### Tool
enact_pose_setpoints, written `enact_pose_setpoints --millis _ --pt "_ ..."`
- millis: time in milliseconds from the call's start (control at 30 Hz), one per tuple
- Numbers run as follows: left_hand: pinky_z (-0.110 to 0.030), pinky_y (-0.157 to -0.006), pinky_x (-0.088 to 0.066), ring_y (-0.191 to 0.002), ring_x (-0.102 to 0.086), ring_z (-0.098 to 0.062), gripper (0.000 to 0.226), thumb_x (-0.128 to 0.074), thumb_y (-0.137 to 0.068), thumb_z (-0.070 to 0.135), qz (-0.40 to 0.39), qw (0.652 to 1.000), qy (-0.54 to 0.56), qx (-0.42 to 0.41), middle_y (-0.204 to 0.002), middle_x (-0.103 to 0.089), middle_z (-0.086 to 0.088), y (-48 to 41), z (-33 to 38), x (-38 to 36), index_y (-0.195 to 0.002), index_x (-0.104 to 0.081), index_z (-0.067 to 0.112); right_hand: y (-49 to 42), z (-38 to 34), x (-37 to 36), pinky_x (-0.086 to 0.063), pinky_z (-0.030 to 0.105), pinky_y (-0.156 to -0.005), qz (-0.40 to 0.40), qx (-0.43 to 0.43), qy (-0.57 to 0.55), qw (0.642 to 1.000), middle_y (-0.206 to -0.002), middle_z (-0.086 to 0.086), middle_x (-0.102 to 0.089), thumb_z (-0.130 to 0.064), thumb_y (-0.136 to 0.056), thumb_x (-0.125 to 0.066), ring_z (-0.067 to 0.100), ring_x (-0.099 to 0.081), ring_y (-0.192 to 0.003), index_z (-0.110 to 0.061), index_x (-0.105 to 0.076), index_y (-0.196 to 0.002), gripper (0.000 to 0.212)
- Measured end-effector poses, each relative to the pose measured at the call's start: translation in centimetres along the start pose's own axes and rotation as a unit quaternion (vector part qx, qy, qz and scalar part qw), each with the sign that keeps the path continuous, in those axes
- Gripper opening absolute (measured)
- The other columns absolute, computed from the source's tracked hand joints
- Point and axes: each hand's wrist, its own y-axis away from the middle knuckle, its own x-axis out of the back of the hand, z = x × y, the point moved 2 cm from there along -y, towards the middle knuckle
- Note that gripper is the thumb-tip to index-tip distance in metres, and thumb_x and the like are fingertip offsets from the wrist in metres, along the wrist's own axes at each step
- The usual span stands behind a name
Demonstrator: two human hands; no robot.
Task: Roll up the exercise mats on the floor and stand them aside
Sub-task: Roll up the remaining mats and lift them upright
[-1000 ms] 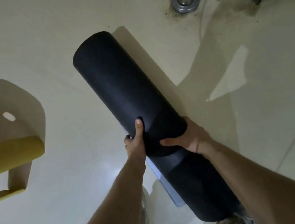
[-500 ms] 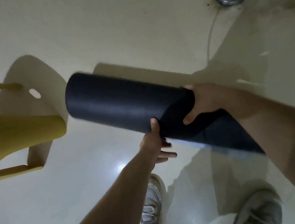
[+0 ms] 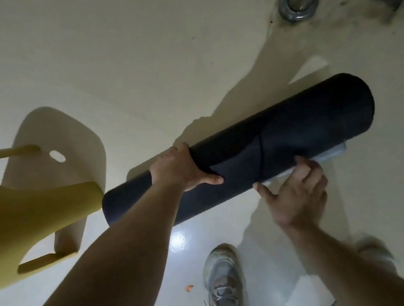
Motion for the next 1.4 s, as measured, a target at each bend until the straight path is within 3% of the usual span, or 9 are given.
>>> enact_pose_setpoints --millis 100,267,500,633,733,867,1033,1300,1400 --pt "-0.045 -0.084 -0.057 -0.096 -0.067 -0.028 0.118 -0.063 -0.030 0.100 -0.034 0.997 0.059 0.021 -0.102 -0.065 0.004 0.5 0.2 -2.7 -0.124 -0.048 0.030 0.9 -1.5 -3.9 -0.045 0.036 -0.090 -0.138 -0.177 -0.309 0.924 -0.149 0.023 -0.047 -0.061 -0.085 -0.067 0.042 -0.051 -0.133 -0.003 -0.025 -0.153 0.099" --pt "-0.034 -0.079 -0.050 -0.095 -0.062 -0.020 0.106 -0.062 -0.043 0.099 -0.049 0.986 0.159 -0.010 -0.112 -0.067 0.007 -1.2 -1.2 -4.5 -0.131 -0.049 0.040 -0.4 -4.5 -6.0 -0.043 0.029 -0.089 -0.081 -0.243 -0.424 0.868 -0.154 0.016 -0.044 -0.054 -0.088 -0.073 0.036 -0.054 -0.132 -0.014 -0.001 -0.161 0.109" --pt "-0.059 -0.099 -0.047 -0.114 -0.061 -0.033 0.108 -0.051 -0.054 0.097 0.025 0.986 0.163 0.008 -0.128 -0.062 -0.001 0.7 -1.2 -6.4 -0.141 -0.039 0.035 -4.8 -2.7 -0.8 -0.035 0.053 -0.114 0.043 -0.129 -0.129 0.982 -0.167 0.017 -0.005 -0.074 -0.081 -0.066 0.044 -0.022 -0.147 -0.024 0.001 -0.164 0.117" --pt "-0.055 -0.115 -0.033 -0.134 -0.048 -0.030 0.077 -0.055 -0.088 0.070 0.117 0.964 0.239 0.009 -0.146 -0.053 -0.002 3.8 -3.4 -8.2 -0.150 -0.039 0.027 -10.2 -1.8 4.2 -0.031 0.057 -0.119 0.055 -0.053 -0.001 0.997 -0.170 0.017 0.001 -0.056 -0.101 -0.049 0.043 -0.017 -0.151 -0.026 -0.012 -0.164 0.079" --pt "-0.060 -0.115 -0.031 -0.138 -0.043 -0.034 0.071 -0.054 -0.090 0.068 0.153 0.941 0.268 0.141 -0.147 -0.052 -0.005 6.8 -8.5 -11.0 -0.146 -0.042 0.026 -12.8 -1.2 7.3 -0.033 0.057 -0.118 0.039 -0.047 0.011 0.998 -0.169 0.016 -0.003 -0.054 -0.091 -0.069 0.044 -0.019 -0.151 -0.015 -0.022 -0.158 0.090" --pt "-0.063 -0.110 -0.036 -0.139 -0.036 -0.047 0.114 -0.081 -0.068 0.069 0.085 0.824 0.400 0.392 -0.154 -0.035 -0.020 10.4 -11.5 -13.8 -0.151 -0.025 0.014 -15.5 -0.2 9.1 -0.028 0.056 -0.122 -0.032 -0.035 -0.024 0.999 -0.169 0.016 -0.005 -0.051 -0.073 -0.088 0.043 -0.020 -0.153 -0.016 -0.002 -0.163 0.129" --pt "-0.053 -0.100 -0.048 -0.122 -0.057 -0.044 0.104 -0.092 -0.068 0.049 0.136 0.722 0.556 0.389 -0.136 -0.056 -0.020 11.1 -10.5 -15.8 -0.142 -0.031 0.009 -17.5 0.8 10.2 -0.035 0.058 -0.117 -0.043 -0.043 0.002 0.998 -0.164 0.018 -0.016 -0.054 -0.058 -0.096 0.043 -0.027 -0.149 -0.015 -0.008 -0.161 0.141" --pt "-0.059 -0.105 -0.046 -0.126 -0.055 -0.040 0.114 -0.091 -0.054 0.065 0.216 0.707 0.561 0.374 -0.140 -0.053 -0.013 10.7 -10.2 -15.7 -0.139 -0.037 0.011 -17.5 0.5 9.5 -0.041 0.062 -0.112 -0.012 -0.030 -0.039 0.999 -0.165 0.016 -0.022 -0.076 -0.058 -0.084 0.045 -0.036 -0.145 -0.020 -0.003 -0.164 0.145" --pt "-0.064 -0.105 -0.043 -0.130 -0.046 -0.050 0.126 -0.090 -0.056 0.065 0.164 0.771 0.476 0.389 -0.144 -0.039 -0.023 11.1 -9.5 -16.0 -0.145 -0.022 0.007 -16.9 0.0 8.9 -0.039 0.060 -0.115 -0.025 -0.016 -0.045 0.999 -0.167 0.017 -0.016 -0.082 -0.059 -0.078 0.044 -0.031 -0.148 -0.020 0.007 -0.164 0.148"
